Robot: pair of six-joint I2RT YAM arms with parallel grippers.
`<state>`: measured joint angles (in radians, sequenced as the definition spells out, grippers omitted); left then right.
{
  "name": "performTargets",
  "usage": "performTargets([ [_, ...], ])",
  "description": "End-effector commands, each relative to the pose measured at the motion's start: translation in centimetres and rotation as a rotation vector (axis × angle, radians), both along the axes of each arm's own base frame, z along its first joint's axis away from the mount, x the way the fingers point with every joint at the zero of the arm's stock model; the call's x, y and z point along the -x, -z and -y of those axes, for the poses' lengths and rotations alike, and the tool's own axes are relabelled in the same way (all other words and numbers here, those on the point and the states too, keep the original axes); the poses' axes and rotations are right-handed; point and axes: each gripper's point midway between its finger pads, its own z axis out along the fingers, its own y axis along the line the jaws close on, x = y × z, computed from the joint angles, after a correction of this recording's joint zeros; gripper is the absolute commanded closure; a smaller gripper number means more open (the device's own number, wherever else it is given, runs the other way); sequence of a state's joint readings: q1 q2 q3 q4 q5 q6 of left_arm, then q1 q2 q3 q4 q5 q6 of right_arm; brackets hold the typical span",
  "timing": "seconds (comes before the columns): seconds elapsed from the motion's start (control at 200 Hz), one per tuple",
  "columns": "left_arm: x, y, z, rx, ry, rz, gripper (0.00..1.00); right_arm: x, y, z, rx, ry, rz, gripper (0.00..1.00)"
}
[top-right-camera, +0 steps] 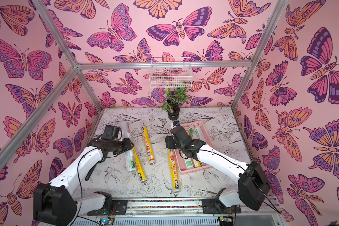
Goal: Put the plastic wrap into the basket
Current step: Pick up the plastic wrap from the center of the board, then place the plastic wrap in the basket.
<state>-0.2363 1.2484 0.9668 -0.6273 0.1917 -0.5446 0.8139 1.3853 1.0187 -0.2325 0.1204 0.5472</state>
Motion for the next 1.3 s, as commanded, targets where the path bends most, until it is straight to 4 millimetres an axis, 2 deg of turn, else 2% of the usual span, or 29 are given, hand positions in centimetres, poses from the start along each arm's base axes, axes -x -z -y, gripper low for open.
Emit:
performTargets([
  [0.0, -1.3, -3.7, 3.9, 0.111, 0.042, 0.096, 0.87, -0.5, 0.3, 3.6, 0.01, 0.106, -0.008, 0.4],
  [0.06, -1.6, -4.9, 5.8, 0.144, 0.067, 0.121, 0.88, -0.5, 0.4, 4.9, 0.002, 0.132, -0.014, 0.4],
  [0.075, -1.9, -4.0, 6.4, 0.141, 0.068, 0.096, 0.88, -0.6, 0.4, 5.2, 0.0, 0.138, -0.016, 0.4],
  [0.15, -2.5, -4.6, 9.1, 0.203, 0.084, 0.102, 0.88, -0.5, 0.9, 6.5, -0.01, 0.16, -0.038, 0.4],
  [0.23, -3.1, -5.6, 12.7, 0.296, 0.115, 0.128, 0.89, -0.6, 1.6, 7.6, -0.03, 0.169, -0.076, 0.41],
  [0.371, -3.6, -6.0, 18.8, 0.379, 0.174, 0.12, 0.91, -0.6, 2.8, 9.6, -0.039, 0.204, -0.13, 0.42],
  [0.506, -3.8, -5.5, 24.0, 0.443, 0.208, 0.09, 0.94, -0.5, 3.5, 11.5, -0.037, 0.25, -0.146, 0.42],
  [0.641, -4.1, -4.1, 28.0, 0.506, 0.177, 0.051, 0.97, -0.6, 4.2, 14.1, -0.018, 0.319, -0.157, 0.42],
  [0.726, -4.1, -3.1, 30.1, 0.506, 0.177, 0.027, 0.97, -0.6, 4.3, 14.8, -0.045, 0.307, -0.161, 0.43],
  [0.831, -4.4, -1.7, 31.9, 0.498, 0.174, 0.001, 1.0, -0.3, 4.1, 14.4, -0.079, 0.252, -0.166, 0.44],
  [0.886, -4.6, -0.9, 32.2, 0.488, 0.159, -0.012, 1.0, -0.1, 4.2, 14.0, -0.084, 0.226, -0.177, 0.44],
  [1.046, -5.0, 1.1, 32.0, 0.404, 0.095, -0.04, 1.0, 0.0, 4.9, 13.9, -0.074, 0.211, -0.207, 0.44],
  [1.292, -4.0, 1.9, 30.8, 0.134, 0.112, -0.017, 0.98, -0.5, 5.5, 15.1, -0.01, 0.246, -0.223, 0.44],
])
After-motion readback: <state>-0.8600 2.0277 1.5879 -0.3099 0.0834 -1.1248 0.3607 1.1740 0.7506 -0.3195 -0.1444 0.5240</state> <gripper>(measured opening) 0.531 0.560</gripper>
